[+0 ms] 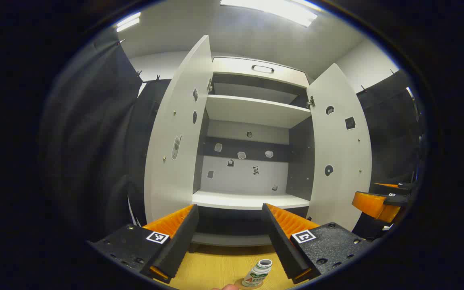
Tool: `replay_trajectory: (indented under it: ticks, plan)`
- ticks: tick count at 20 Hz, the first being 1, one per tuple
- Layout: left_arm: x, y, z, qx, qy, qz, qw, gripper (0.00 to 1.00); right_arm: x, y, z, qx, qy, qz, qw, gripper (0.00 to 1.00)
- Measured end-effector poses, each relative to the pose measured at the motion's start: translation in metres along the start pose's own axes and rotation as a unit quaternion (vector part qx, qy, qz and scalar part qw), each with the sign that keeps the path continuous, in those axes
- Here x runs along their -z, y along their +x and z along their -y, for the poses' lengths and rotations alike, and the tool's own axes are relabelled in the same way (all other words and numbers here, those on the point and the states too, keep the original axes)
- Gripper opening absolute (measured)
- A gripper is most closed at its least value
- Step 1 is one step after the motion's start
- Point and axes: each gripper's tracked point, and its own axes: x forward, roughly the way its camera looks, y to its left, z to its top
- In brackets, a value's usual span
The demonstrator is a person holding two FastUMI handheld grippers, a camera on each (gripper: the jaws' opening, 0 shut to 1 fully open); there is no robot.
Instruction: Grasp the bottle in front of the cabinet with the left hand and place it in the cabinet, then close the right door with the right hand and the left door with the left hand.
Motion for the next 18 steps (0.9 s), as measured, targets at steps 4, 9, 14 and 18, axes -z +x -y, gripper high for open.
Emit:
replay_trajectory:
  ticks: [4, 9, 14, 18]
  plan:
    - [0.001, 0.000, -0.005, -0.003, 0.002, -0.003, 1.000, 0.96, 0.000, -0.001, -0.001, -0.001, 0.003, -0.001, 1.000, 0.96]
    - [-0.008, -0.003, -0.010, -0.008, 0.008, 0.008, 1.000, 0.95, 0.000, -0.003, -0.002, -0.001, 0.008, 0.001, 1.000, 0.96]
    - [-0.014, -0.008, -0.014, -0.014, 0.012, 0.014, 1.000, 0.95, 0.000, -0.004, -0.003, -0.003, 0.008, 0.002, 1.000, 0.96]
    - [-0.012, -0.012, -0.016, -0.015, 0.008, 0.013, 1.000, 0.96, 0.001, -0.007, -0.004, -0.003, 0.010, 0.003, 1.000, 0.96]
